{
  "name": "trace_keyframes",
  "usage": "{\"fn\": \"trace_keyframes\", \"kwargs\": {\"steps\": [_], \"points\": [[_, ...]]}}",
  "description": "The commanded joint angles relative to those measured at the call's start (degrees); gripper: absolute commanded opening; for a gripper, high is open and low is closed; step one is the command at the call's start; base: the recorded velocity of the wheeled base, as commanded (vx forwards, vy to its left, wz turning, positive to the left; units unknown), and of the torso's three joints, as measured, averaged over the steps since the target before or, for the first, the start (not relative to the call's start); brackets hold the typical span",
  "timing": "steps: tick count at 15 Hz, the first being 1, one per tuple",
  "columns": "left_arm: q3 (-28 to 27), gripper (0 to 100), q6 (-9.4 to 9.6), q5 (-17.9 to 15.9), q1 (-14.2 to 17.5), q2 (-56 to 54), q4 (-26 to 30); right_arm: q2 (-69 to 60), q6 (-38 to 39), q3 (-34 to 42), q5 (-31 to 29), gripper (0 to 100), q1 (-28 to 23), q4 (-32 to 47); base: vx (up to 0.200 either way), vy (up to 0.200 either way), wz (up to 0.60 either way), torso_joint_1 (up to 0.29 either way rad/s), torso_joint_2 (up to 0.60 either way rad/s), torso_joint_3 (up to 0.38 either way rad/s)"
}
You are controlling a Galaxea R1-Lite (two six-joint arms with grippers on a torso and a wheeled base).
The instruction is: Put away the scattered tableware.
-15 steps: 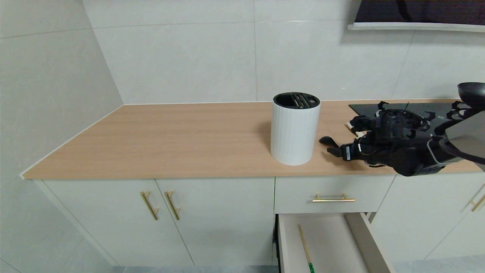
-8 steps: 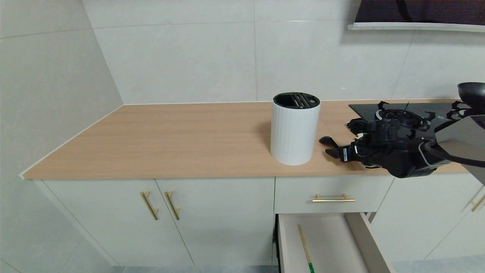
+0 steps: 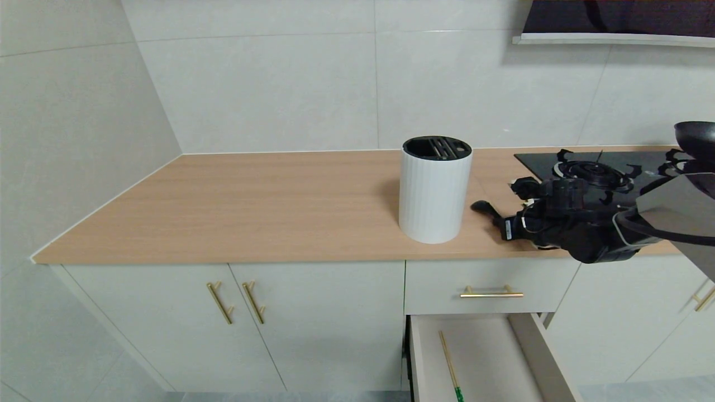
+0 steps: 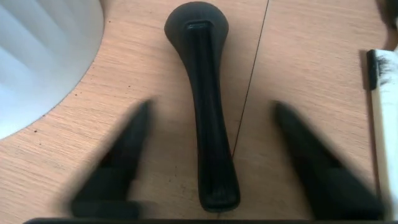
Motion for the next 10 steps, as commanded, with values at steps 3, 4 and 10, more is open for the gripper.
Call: {"fn": "trace_keyframes", "kwargs": {"steps": [3, 4, 10], "points": [[0.00, 100, -0.01, 0.02, 0.00, 0.02, 0.02, 0.37, 0.03, -0.20, 0.02, 0, 0.04, 0.12, 0.000, 0.000, 0.00, 0.000, 0.00, 0.000], [0.00, 100, -0.01, 0.02, 0.00, 0.02, 0.02, 0.19, 0.03, -0.11, -0.07, 0, 0.04, 0.12, 0.000, 0.000, 0.00, 0.000, 0.00, 0.000], [0.00, 100, -0.01, 0.02, 0.09, 0.02, 0.02, -8.24, 5.75, 1.30, -0.68, 0, 0.66, 4.43, 0.000, 0.000, 0.00, 0.000, 0.00, 0.000]]}}
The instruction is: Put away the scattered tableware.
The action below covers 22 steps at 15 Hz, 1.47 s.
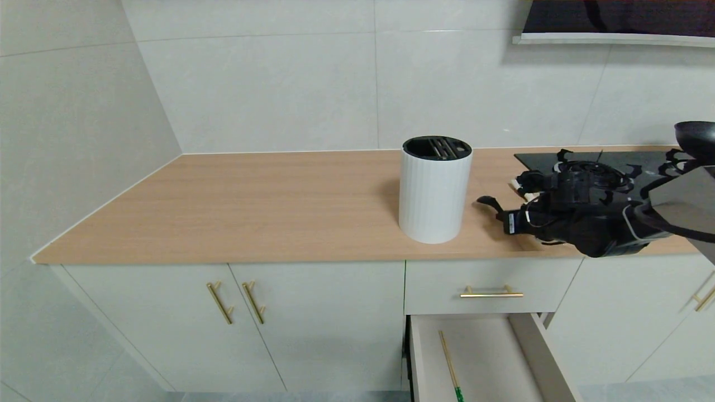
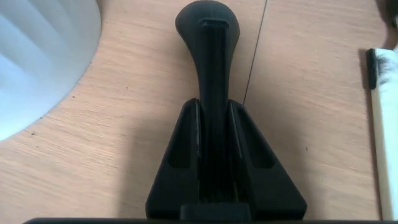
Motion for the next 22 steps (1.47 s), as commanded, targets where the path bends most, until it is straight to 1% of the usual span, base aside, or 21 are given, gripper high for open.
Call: {"fn": "trace_keyframes", "kwargs": {"steps": [1, 2, 4, 5, 6, 8, 9, 10, 12, 14, 17, 22], "points": [[0.00, 100, -0.01, 0.02, 0.00, 0.02, -0.01, -7.88, 3.96, 2.02, -1.76, 0, 1.28, 3.86, 0.000, 0.000, 0.00, 0.000, 0.00, 0.000], [0.00, 100, -0.01, 0.02, 0.09, 0.02, -0.01, -11.31, 5.89, 4.48, -3.70, 0, 2.07, 4.92, 0.000, 0.000, 0.00, 0.000, 0.00, 0.000], [0.00, 100, -0.01, 0.02, 0.09, 0.02, -0.01, -18.52, 6.50, 11.78, -6.60, 0, 2.86, 5.27, 0.000, 0.000, 0.00, 0.000, 0.00, 0.000], [0.00, 100, -0.01, 0.02, 0.00, 0.02, -0.01, -20.80, 6.50, 14.06, -6.86, 0, 3.21, 5.36, 0.000, 0.000, 0.00, 0.000, 0.00, 0.000], [0.00, 100, -0.01, 0.02, 0.00, 0.02, -0.01, -27.40, 6.50, 20.92, -6.86, 0, 3.65, 6.68, 0.000, 0.000, 0.00, 0.000, 0.00, 0.000], [0.00, 100, -0.01, 0.02, 0.00, 0.02, -0.01, -34.78, 6.50, 27.95, -6.86, 0, 3.74, 8.61, 0.000, 0.000, 0.00, 0.000, 0.00, 0.000], [0.00, 100, -0.01, 0.02, 0.00, 0.02, -0.01, -36.01, 6.50, 29.36, -6.86, 0, 3.74, 8.87, 0.000, 0.000, 0.00, 0.000, 0.00, 0.000], [0.00, 100, -0.01, 0.02, 0.00, 0.02, -0.01, -39.17, 6.50, 33.93, -6.95, 0, 3.74, 8.52, 0.000, 0.000, 0.00, 0.000, 0.00, 0.000], [0.00, 100, -0.01, 0.02, 0.00, 0.02, -0.01, -40.49, 6.42, 37.79, -7.65, 0, 3.74, 8.43, 0.000, 0.000, 0.00, 0.000, 0.00, 0.000], [0.00, 100, -0.01, 0.02, 0.00, 0.02, -0.01, -40.49, 6.50, 39.38, -8.97, 0, 3.74, 8.43, 0.000, 0.000, 0.00, 0.000, 0.00, 0.000], [0.00, 100, -0.01, 0.02, 0.00, 0.02, -0.01, -40.49, 6.42, 41.05, -8.88, 0, 5.06, 8.35, 0.000, 0.000, 0.00, 0.000, 0.00, 0.000], [0.00, 100, -0.01, 0.02, 0.00, 0.02, -0.01, -38.91, 6.24, 41.66, -9.15, 0, 5.23, 7.55, 0.000, 0.000, 0.00, 0.000, 0.00, 0.000]]}}
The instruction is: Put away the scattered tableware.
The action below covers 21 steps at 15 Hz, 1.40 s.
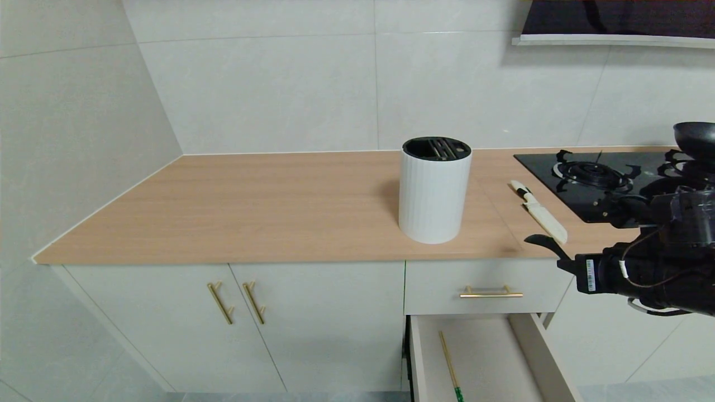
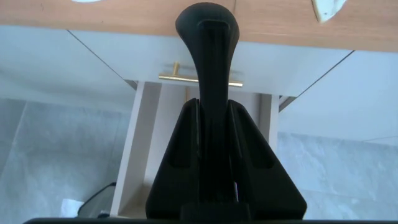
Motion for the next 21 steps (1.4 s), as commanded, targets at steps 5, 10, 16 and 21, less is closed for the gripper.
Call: {"fn": "trace_keyframes", "kwargs": {"steps": [5, 10, 16, 21], "points": [[0.00, 100, -0.01, 0.02, 0.09, 0.02, -0.01, 1.62, -0.09, 0.82, 0.07, 0, 0.87, -0.02, 0.000, 0.000, 0.00, 0.000, 0.00, 0.000], [0.00, 100, -0.01, 0.02, 0.09, 0.02, -0.01, 2.23, -0.09, 1.08, 0.07, 0, 1.05, -0.02, 0.000, 0.000, 0.00, -0.149, 0.33, 0.191], [0.00, 100, -0.01, 0.02, 0.00, 0.02, -0.01, 2.76, -0.35, 1.43, 0.07, 0, 1.13, -0.02, 0.000, 0.000, 0.00, -0.203, 0.50, 0.290], [0.00, 100, -0.01, 0.02, 0.00, 0.02, -0.01, 3.90, -0.44, 1.52, -0.02, 0, 1.22, -0.02, 0.000, 0.000, 0.00, -0.180, 0.47, 0.288]]}}
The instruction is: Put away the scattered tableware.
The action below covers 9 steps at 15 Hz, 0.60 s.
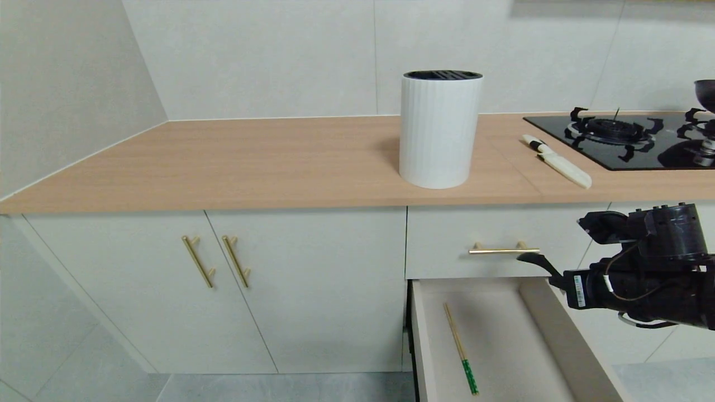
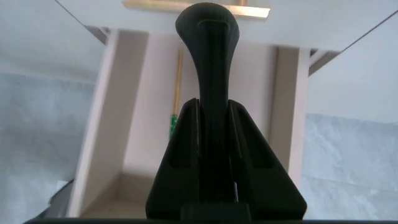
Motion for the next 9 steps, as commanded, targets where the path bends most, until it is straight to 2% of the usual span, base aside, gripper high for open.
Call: {"fn": "trace_keyframes", "kwargs": {"steps": [1, 9], "points": [[0.00, 100, -0.01, 0.02, 0.00, 0.02, -0.01, 0.60, 0.01, 0.01, -0.02, 0, 0.53, -0.02, 0.000, 0.000, 0.00, -0.163, 0.47, 0.295], [0.00, 100, -0.01, 0.02, 0.00, 0.02, -0.01, 2.45, 0.01, 0.54, -0.10, 0, 0.79, -0.81, 0.000, 0.000, 0.00, -0.122, 0.44, 0.312]]}}
